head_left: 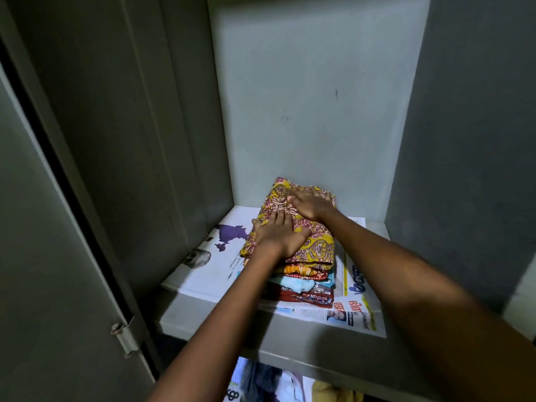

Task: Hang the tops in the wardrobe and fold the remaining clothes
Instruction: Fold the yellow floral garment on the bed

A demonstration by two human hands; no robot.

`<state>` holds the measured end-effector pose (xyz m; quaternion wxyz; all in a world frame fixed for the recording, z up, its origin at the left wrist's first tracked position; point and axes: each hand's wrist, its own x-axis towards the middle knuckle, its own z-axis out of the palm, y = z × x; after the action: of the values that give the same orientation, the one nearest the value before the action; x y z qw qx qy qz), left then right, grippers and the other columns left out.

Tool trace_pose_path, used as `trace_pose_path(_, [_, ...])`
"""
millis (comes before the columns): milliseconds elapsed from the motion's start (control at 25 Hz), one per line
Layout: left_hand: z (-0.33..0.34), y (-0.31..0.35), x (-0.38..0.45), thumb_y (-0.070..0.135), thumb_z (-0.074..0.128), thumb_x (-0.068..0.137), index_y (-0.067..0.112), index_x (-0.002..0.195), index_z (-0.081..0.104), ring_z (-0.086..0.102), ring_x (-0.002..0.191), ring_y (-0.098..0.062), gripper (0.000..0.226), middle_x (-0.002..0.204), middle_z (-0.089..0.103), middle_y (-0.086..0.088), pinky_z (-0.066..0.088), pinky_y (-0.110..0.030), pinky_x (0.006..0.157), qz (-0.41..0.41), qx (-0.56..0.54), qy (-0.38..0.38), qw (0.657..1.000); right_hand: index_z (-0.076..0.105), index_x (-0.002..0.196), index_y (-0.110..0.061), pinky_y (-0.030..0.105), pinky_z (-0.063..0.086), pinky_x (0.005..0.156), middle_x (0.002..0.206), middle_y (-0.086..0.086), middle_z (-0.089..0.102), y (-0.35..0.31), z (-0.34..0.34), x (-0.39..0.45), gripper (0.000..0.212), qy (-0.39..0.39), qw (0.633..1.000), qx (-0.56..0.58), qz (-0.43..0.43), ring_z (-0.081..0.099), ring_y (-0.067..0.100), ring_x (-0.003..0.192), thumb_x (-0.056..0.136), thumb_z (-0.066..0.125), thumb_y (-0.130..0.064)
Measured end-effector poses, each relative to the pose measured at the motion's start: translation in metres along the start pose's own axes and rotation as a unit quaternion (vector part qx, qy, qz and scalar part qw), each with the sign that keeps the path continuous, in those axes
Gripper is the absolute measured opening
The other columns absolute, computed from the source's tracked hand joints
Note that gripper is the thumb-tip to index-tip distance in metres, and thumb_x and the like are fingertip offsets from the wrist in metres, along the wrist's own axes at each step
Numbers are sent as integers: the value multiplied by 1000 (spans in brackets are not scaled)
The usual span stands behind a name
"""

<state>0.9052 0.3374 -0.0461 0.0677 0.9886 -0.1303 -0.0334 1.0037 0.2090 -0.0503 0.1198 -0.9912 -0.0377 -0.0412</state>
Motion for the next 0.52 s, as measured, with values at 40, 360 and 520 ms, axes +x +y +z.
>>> trace_pose_path(40, [-1, -1, -4, 71, 18, 88, 17, 151, 2, -9, 145, -15, 85, 158, -7, -1, -4, -60, 111, -9, -7, 1, 1000, 9, 149, -36, 56, -1, 112, 159, -6, 6, 1, 1, 4, 57, -5, 1000, 0, 15, 3, 26, 146, 97, 17, -57])
trace_pose_path(360, [-2, -7, -25, 93, 23, 64, 8, 150, -7, -7, 145, -30, 124, 157, -11, -12, 5, -59, 112, -40, 6, -18, 999, 13, 151, -22, 61, 1, 110, 157, 11, 13, -33, -1, 17, 81, -22, 992, -54, 114, 8, 36, 144, 88, 18, -73])
trace_pose_path(520, [-6, -9, -24, 91, 28, 66, 5, 149, -7, -8, 145, -31, 124, 157, -11, -13, 7, -55, 113, -23, 18, -24, 999, 11, 151, -26, 53, 3, 113, 158, 4, 10, -36, 1, 16, 84, -14, 999, -3, 29, 9, 26, 145, 85, 28, -75])
